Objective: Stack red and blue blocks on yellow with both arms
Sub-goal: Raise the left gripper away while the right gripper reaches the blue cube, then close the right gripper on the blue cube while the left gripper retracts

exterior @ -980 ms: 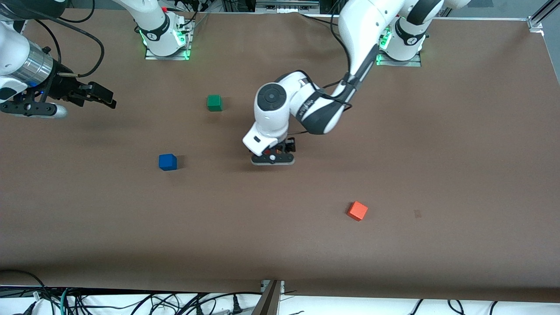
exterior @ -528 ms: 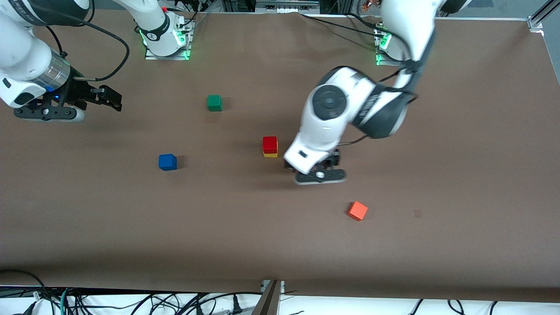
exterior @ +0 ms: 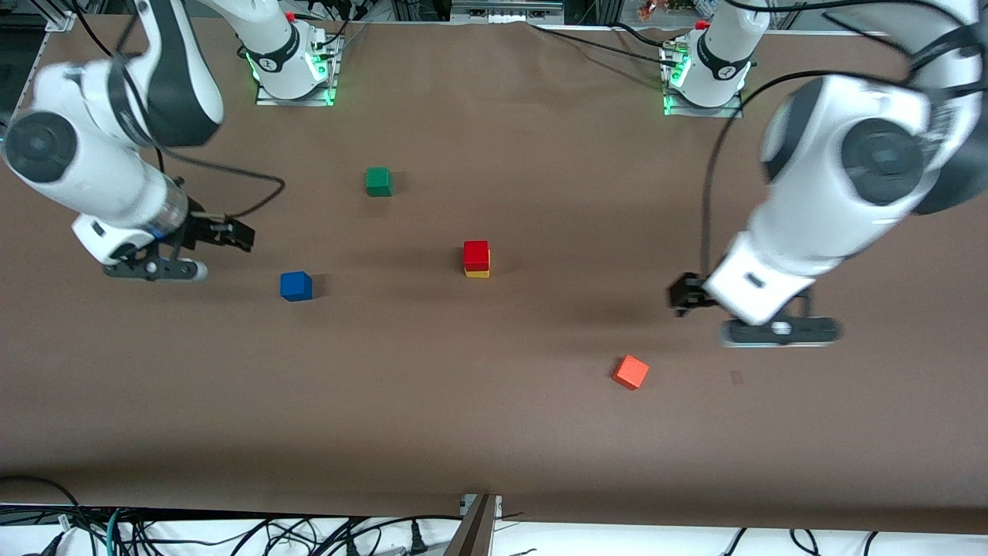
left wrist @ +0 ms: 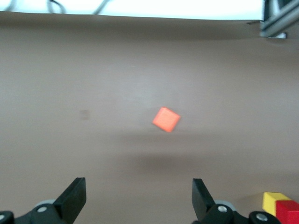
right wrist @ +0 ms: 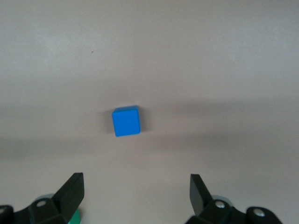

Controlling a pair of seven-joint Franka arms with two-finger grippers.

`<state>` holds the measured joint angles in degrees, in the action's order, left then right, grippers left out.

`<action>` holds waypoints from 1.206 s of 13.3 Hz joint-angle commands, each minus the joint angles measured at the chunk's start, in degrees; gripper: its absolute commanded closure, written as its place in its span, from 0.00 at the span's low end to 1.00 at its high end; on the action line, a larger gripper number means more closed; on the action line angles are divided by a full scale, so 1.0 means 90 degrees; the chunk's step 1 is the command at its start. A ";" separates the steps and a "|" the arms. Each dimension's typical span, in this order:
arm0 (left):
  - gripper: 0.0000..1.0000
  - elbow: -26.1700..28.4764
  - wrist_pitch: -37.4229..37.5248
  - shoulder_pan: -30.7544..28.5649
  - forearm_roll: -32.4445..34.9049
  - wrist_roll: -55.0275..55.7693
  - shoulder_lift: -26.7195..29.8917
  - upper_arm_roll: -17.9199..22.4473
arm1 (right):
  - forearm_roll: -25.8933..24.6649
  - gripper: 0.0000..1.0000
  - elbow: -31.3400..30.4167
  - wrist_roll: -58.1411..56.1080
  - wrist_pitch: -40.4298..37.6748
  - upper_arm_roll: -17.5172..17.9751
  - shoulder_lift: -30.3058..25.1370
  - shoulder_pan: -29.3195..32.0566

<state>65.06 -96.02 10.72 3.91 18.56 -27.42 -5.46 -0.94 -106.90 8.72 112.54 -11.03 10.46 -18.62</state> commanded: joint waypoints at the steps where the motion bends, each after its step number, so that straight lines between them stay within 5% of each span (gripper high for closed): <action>1: 0.00 0.0154 0.0404 -0.0350 0.0034 -0.0197 0.0361 -0.0106 | 0.0132 0.00 -0.0105 0.0047 0.0676 0.0005 0.0476 -0.0001; 5: 0.00 0.0144 0.0912 -0.0896 0.0025 -0.0207 0.0449 -0.0125 | 0.0338 0.00 -0.0612 0.0047 0.2121 0.0015 0.1181 0.0008; 10: 0.00 0.0260 0.1294 -0.1161 -0.0151 -0.0207 0.0838 -0.0048 | 0.0338 0.00 -0.0632 -0.0791 0.2407 0.0230 0.1514 0.0018; 16: 0.00 0.1988 0.1245 -0.1318 -0.0161 -0.0881 0.2118 -0.0038 | 0.0367 0.00 -0.0681 -0.0822 0.2739 0.0239 0.1826 0.0018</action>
<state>74.99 -83.57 -0.65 3.48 12.54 -14.12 -5.48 1.20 -112.20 2.77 135.08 -9.18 25.98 -18.77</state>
